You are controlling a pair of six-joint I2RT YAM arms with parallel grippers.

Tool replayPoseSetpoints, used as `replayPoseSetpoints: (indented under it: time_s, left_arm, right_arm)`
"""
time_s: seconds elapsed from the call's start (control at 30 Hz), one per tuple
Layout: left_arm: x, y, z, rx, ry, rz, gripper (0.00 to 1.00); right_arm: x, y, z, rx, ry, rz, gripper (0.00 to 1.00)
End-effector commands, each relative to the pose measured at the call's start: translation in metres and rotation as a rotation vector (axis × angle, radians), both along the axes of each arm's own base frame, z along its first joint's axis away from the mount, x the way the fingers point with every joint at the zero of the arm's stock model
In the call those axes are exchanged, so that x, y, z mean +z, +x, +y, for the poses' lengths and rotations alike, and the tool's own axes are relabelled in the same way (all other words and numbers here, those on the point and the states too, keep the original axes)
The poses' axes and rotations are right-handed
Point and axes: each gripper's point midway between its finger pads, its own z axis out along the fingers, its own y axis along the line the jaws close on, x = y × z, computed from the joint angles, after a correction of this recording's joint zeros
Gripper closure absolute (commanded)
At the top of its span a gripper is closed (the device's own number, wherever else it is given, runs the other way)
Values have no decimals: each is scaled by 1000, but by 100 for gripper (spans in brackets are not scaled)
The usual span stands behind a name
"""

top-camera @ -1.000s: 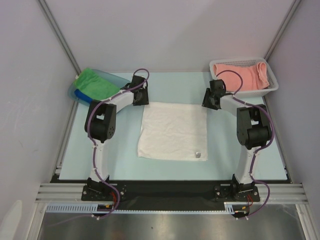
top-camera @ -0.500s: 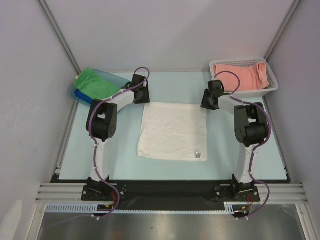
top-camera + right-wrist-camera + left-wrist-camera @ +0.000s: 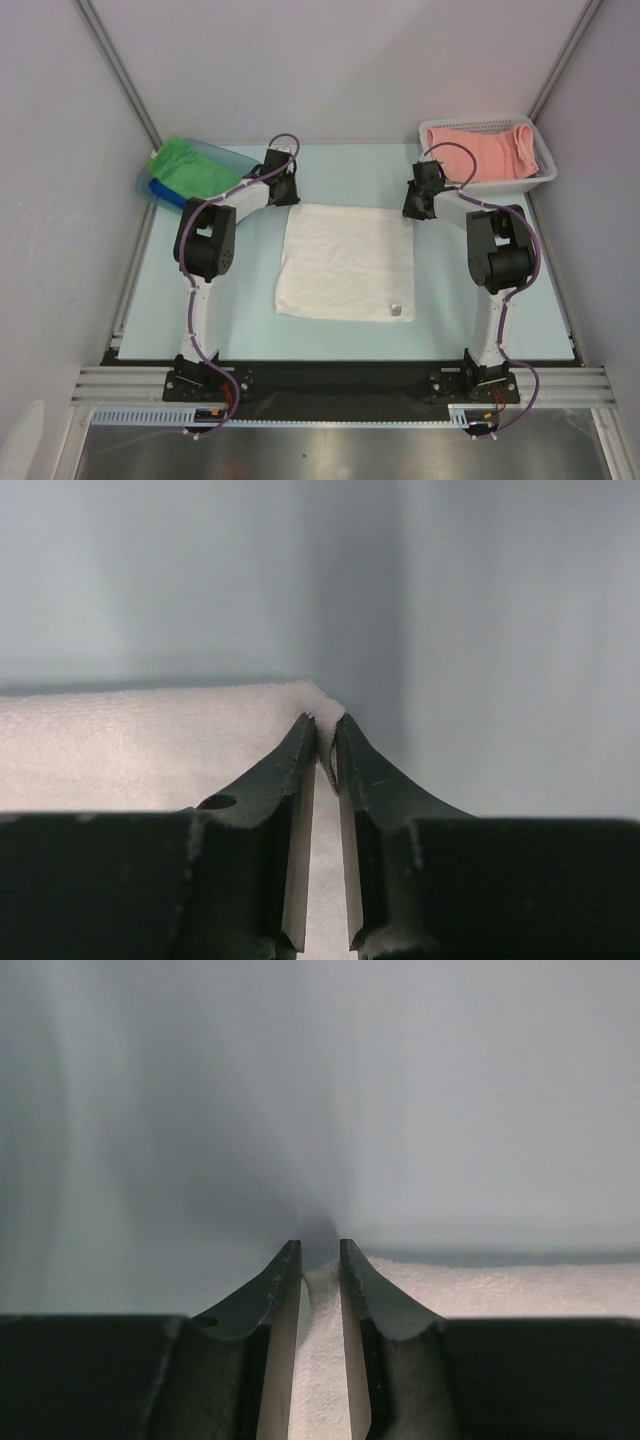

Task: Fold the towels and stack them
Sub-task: Fold the towel

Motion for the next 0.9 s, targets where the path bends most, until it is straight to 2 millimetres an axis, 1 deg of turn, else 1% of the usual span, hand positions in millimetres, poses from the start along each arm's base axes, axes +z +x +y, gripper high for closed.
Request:
replayPoseSetpoints:
  time_s: [0.0,0.17,0.37,0.4,0.47,0.6,0.63,0.67,0.7,0.73,0.77,0.8,0.83,0.87]
  left_arm:
    - [-15,-18,-7,-23,-31,68,73]
    - [0,-13,-10,-31,-47,27,74]
    - [19,-4,-7,-13,-44,-22,90]
    - [21,-3,-7,-10,-45,-28,94]
    - [30,0,-6,-4,-47,-50,99]
    - [44,3,-5,0,-53,-86,100]
    - [49,5,-6,-2,-56,-102,99]
    - [54,6,-6,-7,-55,-114,88]
    - [57,5,-6,-7,-59,-119,80]
    - [61,7,-1,14,-42,-136,75]
    - [64,6,0,15,-43,-147,68]
    - [75,7,1,18,-47,-171,63]
    - [73,4,2,21,-42,-165,61]
    - [77,3,3,24,-43,-166,60]
  right_arm:
    - [21,14,2,4,-10,-57,82]
    - [25,15,0,3,-7,-66,86]
    - [31,18,-4,-7,-2,-77,94]
    - [33,19,-4,-7,-2,-80,94]
    - [36,20,-6,-10,-2,-88,94]
    - [42,21,-8,-13,-1,-102,95]
    - [43,22,-9,-14,0,-103,95]
    - [45,22,-9,-15,1,-106,95]
    - [45,22,-9,-14,2,-106,95]
    - [45,22,-9,-14,4,-107,95]
    - [44,22,-9,-14,2,-106,95]
    - [43,22,-10,-18,-1,-103,95]
    - [43,22,-10,-18,1,-103,95]
    - [41,22,-10,-17,-2,-100,95]
